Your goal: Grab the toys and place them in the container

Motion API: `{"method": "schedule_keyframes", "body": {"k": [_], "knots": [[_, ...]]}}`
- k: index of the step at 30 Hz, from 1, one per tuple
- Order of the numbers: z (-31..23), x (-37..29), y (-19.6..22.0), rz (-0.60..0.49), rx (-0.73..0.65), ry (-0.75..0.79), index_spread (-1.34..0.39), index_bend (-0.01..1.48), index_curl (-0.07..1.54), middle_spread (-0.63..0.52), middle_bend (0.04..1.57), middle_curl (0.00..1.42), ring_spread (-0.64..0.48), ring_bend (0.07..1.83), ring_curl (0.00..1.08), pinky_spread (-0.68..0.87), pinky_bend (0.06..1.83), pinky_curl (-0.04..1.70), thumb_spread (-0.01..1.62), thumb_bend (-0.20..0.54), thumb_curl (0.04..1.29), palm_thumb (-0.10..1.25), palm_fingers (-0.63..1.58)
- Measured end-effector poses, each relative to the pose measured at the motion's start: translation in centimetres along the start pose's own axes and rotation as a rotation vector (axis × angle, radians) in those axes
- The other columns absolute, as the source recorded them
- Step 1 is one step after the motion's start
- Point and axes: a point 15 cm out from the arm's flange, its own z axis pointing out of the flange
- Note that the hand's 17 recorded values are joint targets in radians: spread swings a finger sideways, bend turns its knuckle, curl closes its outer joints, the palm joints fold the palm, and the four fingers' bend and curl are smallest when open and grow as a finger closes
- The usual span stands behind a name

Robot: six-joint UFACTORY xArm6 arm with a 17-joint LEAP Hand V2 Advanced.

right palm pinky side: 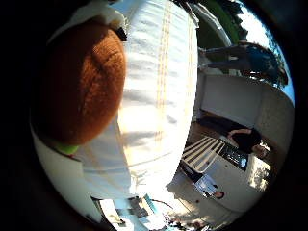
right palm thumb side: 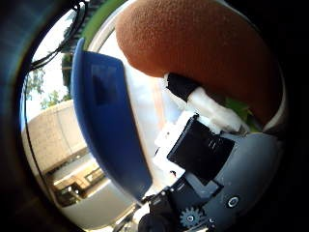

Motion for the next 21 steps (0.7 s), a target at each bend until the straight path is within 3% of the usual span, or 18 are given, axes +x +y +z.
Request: {"method": "schedule_keyframes", "body": {"k": [13, 19, 21], "knots": [[-15.5, -6.1, 10.6, -0.118, 0.057, 0.012, -0.70, 0.73, 0.27, -0.22, 1.12, 0.95, -0.07, 1.39, 0.76, 0.22, 1.43, 0.73, 1.16, -0.019, 0.55, 0.97, 0.94], [-19.4, -14.7, 16.3, -0.303, 0.085, 0.015, -0.76, 0.81, 0.31, -0.23, 1.16, 1.00, -0.09, 1.43, 0.78, 0.19, 1.46, 0.77, 1.18, -0.017, 0.56, 0.97, 0.89], [-19.2, -20.2, 18.3, -0.411, 0.084, 0.012, -0.77, 0.83, 0.33, -0.23, 1.18, 1.01, -0.09, 1.45, 0.79, 0.19, 1.47, 0.79, 1.18, -0.015, 0.56, 0.97, 0.87]]}}
